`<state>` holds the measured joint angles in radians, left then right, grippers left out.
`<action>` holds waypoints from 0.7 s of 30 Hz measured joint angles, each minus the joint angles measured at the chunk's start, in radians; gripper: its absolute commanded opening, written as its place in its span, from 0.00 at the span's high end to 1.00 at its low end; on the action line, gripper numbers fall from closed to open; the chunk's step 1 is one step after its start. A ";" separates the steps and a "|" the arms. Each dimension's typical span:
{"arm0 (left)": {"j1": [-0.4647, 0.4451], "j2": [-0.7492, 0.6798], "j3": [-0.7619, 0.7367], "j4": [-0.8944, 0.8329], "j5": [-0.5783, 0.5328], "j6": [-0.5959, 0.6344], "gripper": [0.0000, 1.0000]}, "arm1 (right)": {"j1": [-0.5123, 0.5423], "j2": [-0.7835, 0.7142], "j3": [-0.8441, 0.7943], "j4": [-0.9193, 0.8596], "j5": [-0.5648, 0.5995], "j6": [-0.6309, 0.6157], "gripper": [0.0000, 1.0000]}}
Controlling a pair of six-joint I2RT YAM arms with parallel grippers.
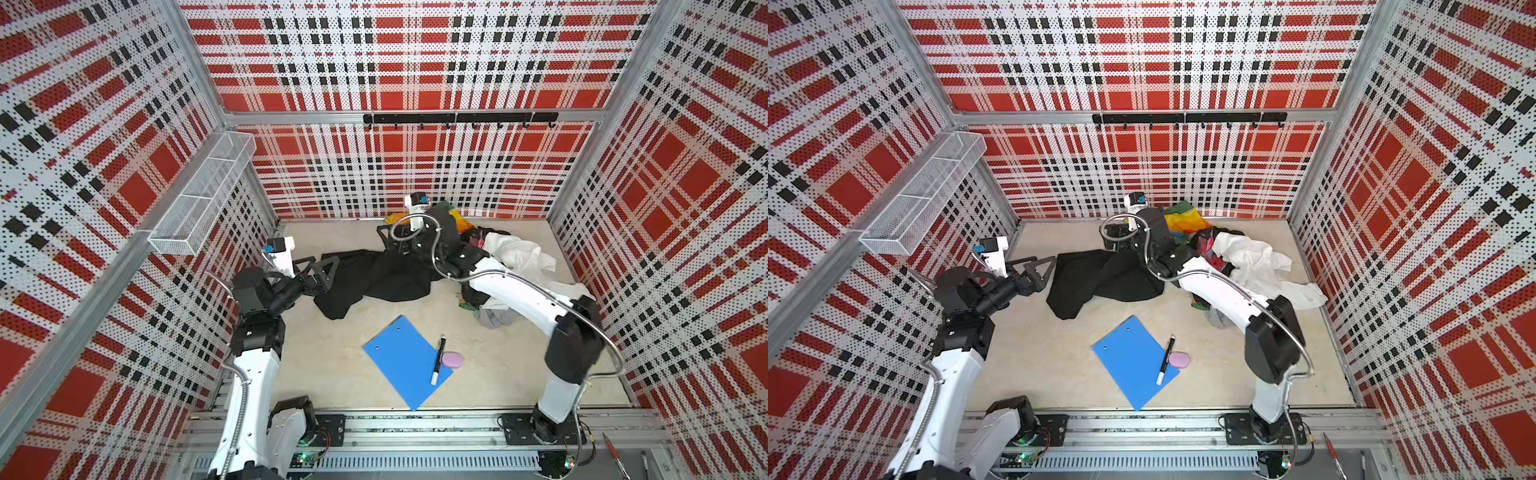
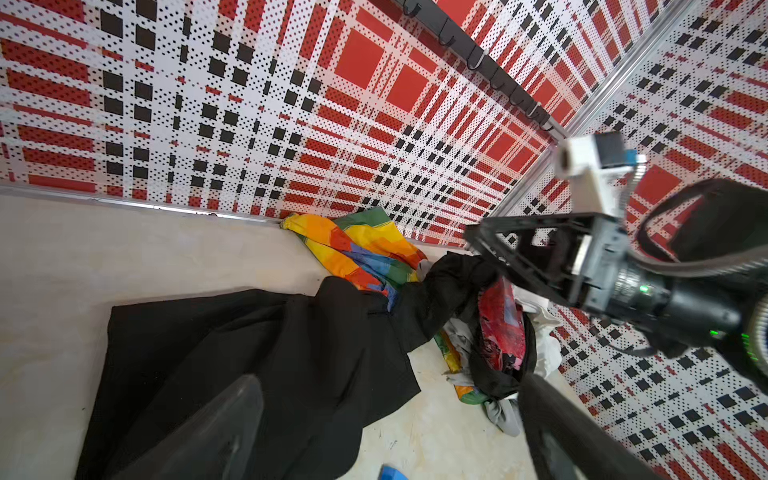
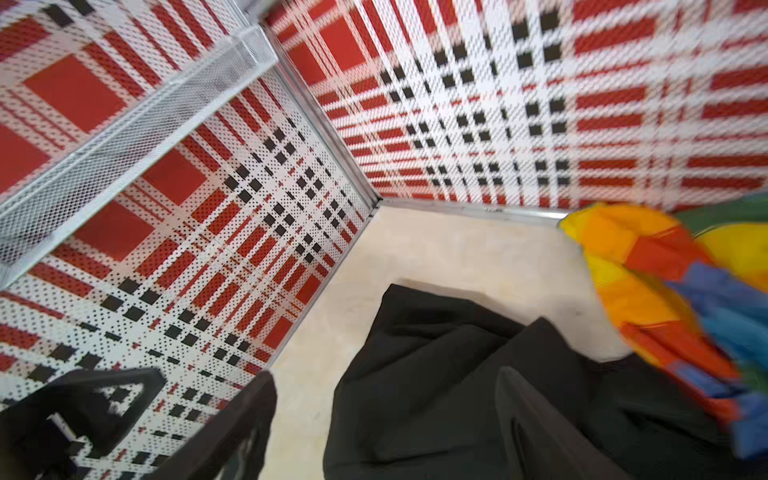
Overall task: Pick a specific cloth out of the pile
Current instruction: 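Lower the black cloth onto the table in front of the left gripper, then grasp the black cloth with the left gripper while the right gripper releases and withdraws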
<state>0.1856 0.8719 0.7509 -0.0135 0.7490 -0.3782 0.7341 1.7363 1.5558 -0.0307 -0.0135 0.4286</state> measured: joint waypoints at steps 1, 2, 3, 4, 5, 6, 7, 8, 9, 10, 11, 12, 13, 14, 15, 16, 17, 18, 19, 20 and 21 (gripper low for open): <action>-0.011 0.000 0.000 -0.001 -0.004 0.002 0.01 | 0.000 -0.049 -0.041 0.014 0.015 -0.024 0.11; -0.024 0.000 0.000 -0.002 -0.011 0.004 0.01 | 0.000 -0.097 -0.082 0.029 0.031 -0.050 0.10; -0.043 0.000 0.000 -0.003 -0.026 0.007 0.01 | 0.000 -0.139 -0.119 0.039 0.037 -0.074 0.09; -0.064 0.001 0.000 -0.007 -0.040 0.015 0.01 | 0.000 -0.190 -0.166 0.052 0.049 -0.105 0.08; -0.090 0.003 0.000 -0.014 -0.058 0.024 0.01 | 0.000 -0.235 -0.211 0.059 0.052 -0.132 0.07; -0.124 0.008 0.002 -0.026 -0.085 0.037 0.01 | 0.000 -0.278 -0.254 0.064 0.056 -0.158 0.06; -0.167 0.016 0.004 -0.040 -0.119 0.052 0.01 | -0.001 -0.327 -0.304 0.068 0.060 -0.186 0.05; -0.215 0.027 0.009 -0.057 -0.161 0.066 0.01 | -0.003 -0.375 -0.356 0.066 0.066 -0.212 0.03; -0.272 0.042 0.019 -0.079 -0.204 0.079 0.01 | -0.007 -0.416 -0.397 0.063 0.069 -0.233 0.02; -0.344 0.068 0.034 -0.104 -0.264 0.097 0.01 | -0.012 -0.462 -0.445 0.060 0.071 -0.256 0.01; -0.398 0.091 0.049 -0.124 -0.306 0.108 0.01 | -0.019 -0.498 -0.481 0.054 0.071 -0.270 0.00; -0.461 0.125 0.071 -0.148 -0.359 0.122 0.01 | -0.029 -0.529 -0.513 0.053 0.071 -0.284 0.00; -0.518 0.166 0.095 -0.166 -0.408 0.135 0.01 | -0.047 -0.567 -0.553 0.053 0.073 -0.293 0.00; -0.563 0.206 0.121 -0.180 -0.451 0.145 0.01 | -0.064 -0.596 -0.586 0.056 0.076 -0.301 0.00; -0.604 0.249 0.148 -0.194 -0.487 0.155 0.01 | -0.082 -0.624 -0.620 0.060 0.079 -0.304 0.00; -0.648 0.305 0.182 -0.209 -0.530 0.165 0.00 | -0.105 -0.654 -0.657 0.066 0.083 -0.305 0.00; -0.685 0.358 0.216 -0.225 -0.566 0.175 0.03 | -0.127 -0.676 -0.687 0.075 0.088 -0.304 0.00; -0.716 0.410 0.249 -0.240 -0.604 0.182 0.08 | -0.148 -0.696 -0.717 0.086 0.093 -0.301 0.00; -0.747 0.471 0.290 -0.259 -0.632 0.193 0.12 | -0.168 -0.712 -0.745 0.101 0.094 -0.297 0.00; -0.773 0.533 0.330 -0.271 -0.671 0.204 0.16 | -0.186 -0.724 -0.770 0.113 0.098 -0.292 0.00; -0.795 0.588 0.364 -0.280 -0.692 0.211 0.19 | -0.200 -0.731 -0.790 0.124 0.099 -0.286 0.00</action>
<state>-0.6090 1.4601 1.1152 -0.2939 0.0570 -0.1673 0.5339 1.0050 0.7662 0.0929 0.0856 0.1421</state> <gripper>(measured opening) 0.865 0.999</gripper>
